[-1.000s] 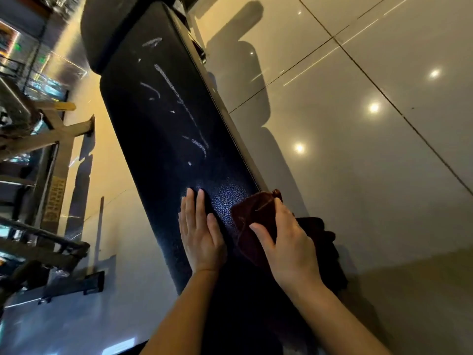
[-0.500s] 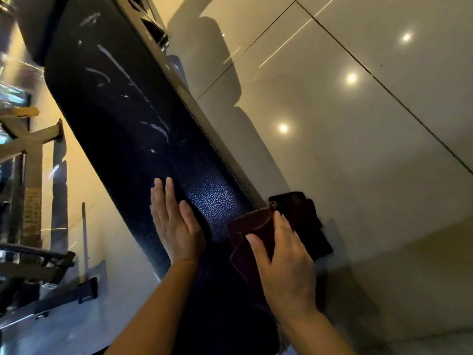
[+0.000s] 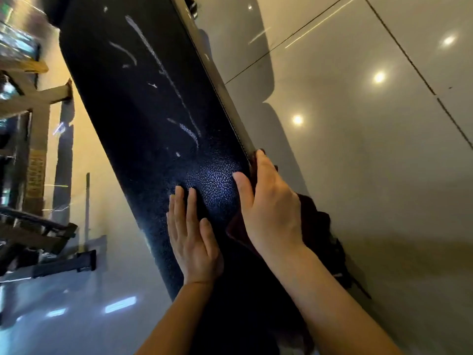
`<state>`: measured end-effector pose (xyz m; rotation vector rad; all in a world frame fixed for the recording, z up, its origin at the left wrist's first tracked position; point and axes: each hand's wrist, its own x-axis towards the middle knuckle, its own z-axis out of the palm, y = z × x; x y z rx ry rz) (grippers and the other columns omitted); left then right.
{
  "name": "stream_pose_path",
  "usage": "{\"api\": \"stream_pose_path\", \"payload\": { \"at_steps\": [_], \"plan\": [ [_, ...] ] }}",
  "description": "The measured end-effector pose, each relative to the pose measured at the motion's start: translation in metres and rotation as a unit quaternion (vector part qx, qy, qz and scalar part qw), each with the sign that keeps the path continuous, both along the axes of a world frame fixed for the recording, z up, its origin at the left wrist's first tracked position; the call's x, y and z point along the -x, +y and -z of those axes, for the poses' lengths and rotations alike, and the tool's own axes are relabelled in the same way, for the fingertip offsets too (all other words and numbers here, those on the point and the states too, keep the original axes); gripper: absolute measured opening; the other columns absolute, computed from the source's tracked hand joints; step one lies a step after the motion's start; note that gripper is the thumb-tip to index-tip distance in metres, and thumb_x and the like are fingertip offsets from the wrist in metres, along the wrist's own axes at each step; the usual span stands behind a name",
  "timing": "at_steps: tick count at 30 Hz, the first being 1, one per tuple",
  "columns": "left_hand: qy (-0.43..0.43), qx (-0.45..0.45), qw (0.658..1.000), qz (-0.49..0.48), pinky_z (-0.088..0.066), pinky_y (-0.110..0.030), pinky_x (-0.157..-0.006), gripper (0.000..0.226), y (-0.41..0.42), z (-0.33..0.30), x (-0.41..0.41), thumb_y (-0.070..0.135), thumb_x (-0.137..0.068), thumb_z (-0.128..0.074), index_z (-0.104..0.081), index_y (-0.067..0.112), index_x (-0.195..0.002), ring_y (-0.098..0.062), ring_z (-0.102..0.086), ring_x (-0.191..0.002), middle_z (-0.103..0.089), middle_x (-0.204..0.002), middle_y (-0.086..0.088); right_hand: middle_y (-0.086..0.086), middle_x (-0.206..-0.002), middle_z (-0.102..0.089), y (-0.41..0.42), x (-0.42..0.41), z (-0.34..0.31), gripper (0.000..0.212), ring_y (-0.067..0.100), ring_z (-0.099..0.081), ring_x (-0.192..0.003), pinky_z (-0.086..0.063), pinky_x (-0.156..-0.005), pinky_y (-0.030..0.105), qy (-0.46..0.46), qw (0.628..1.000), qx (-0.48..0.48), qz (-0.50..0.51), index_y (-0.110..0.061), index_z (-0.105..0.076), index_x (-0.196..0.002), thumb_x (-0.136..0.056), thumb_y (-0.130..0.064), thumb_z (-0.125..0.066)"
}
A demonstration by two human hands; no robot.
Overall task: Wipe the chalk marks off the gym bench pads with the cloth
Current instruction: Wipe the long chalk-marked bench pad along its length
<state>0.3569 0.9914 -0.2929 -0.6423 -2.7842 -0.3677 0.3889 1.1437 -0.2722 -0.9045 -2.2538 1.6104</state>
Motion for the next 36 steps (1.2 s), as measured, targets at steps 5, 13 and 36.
{"api": "stream_pose_path", "payload": {
  "at_steps": [5,13,36],
  "plan": [
    [-0.004,0.01,1.0,-0.015,-0.014,-0.044,-0.12,0.053,0.004,-0.002,0.0,0.043,-0.103,-0.014,-0.027,0.02,-0.148,-0.019,-0.016,-0.148,-0.023,-0.157,-0.003,0.02,-0.136,-0.056,0.006,0.026,-0.001,0.067,0.033,-0.06,-0.119,-0.051,-0.093,0.039,0.059,0.998,0.009,0.026,0.0,-0.04,-0.143,-0.098,-0.047,-0.027],
    [-0.008,0.027,0.999,-0.026,-0.012,-0.039,-0.12,0.054,0.004,-0.003,0.001,0.047,-0.102,-0.013,-0.025,0.021,-0.147,-0.009,-0.01,-0.148,-0.021,-0.156,-0.002,0.002,-0.159,-0.026,0.019,0.038,-0.017,0.064,0.015,-0.024,-0.145,-0.028,-0.118,0.041,0.135,0.977,0.165,-0.024,-0.014,-0.019,-0.154,-0.099,-0.047,-0.021],
    [0.019,-0.008,1.0,-0.002,-0.015,-0.042,-0.12,0.056,0.006,0.001,0.003,0.031,-0.097,-0.024,-0.034,0.012,-0.148,-0.017,-0.017,-0.146,-0.025,-0.157,-0.009,0.022,-0.126,-0.062,-0.06,-0.14,0.047,0.063,0.038,-0.065,-0.108,-0.059,-0.078,0.045,-0.023,0.998,-0.051,0.043,0.003,-0.046,-0.134,-0.093,-0.044,-0.04]
  ]
}}
